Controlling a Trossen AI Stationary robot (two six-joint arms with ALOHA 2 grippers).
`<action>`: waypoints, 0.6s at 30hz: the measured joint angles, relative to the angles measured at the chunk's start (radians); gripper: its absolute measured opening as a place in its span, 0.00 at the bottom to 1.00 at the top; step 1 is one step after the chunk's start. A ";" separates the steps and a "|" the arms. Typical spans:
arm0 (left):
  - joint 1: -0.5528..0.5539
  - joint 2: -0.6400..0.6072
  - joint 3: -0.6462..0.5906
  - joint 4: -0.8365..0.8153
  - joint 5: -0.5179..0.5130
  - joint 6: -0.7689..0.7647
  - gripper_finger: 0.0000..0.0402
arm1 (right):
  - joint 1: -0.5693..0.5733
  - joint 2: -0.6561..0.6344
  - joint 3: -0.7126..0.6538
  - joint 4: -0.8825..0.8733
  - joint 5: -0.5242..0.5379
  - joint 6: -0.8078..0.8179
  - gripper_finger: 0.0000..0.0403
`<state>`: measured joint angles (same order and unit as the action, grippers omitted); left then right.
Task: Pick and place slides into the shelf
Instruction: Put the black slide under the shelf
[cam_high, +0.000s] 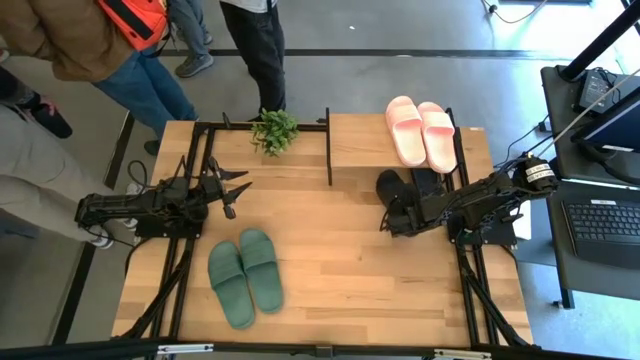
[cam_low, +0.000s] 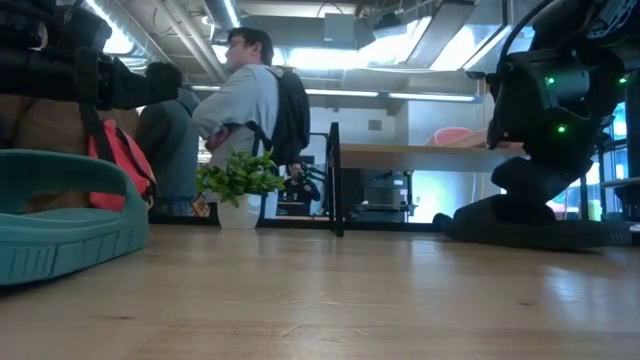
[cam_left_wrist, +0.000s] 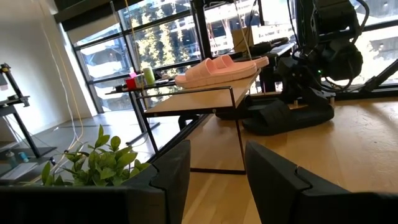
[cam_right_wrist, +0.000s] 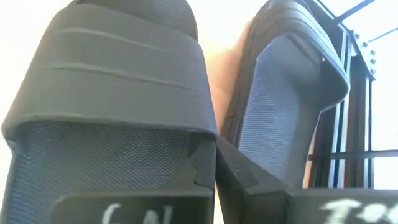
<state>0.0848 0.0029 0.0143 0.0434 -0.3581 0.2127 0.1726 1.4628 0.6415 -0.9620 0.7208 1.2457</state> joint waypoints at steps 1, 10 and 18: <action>0.000 0.000 0.000 0.000 0.000 0.000 0.36 | 0.000 0.000 0.000 0.000 -0.001 0.011 0.01; 0.000 0.000 0.000 0.000 0.000 0.000 0.36 | 0.000 0.000 0.000 -0.006 -0.008 0.085 0.01; 0.000 0.000 0.000 0.000 0.000 0.000 0.36 | 0.000 0.000 0.000 -0.037 -0.021 0.163 0.00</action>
<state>0.0847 0.0027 0.0143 0.0433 -0.3583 0.2131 0.1722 1.4628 0.6415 -0.9992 0.7002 1.4086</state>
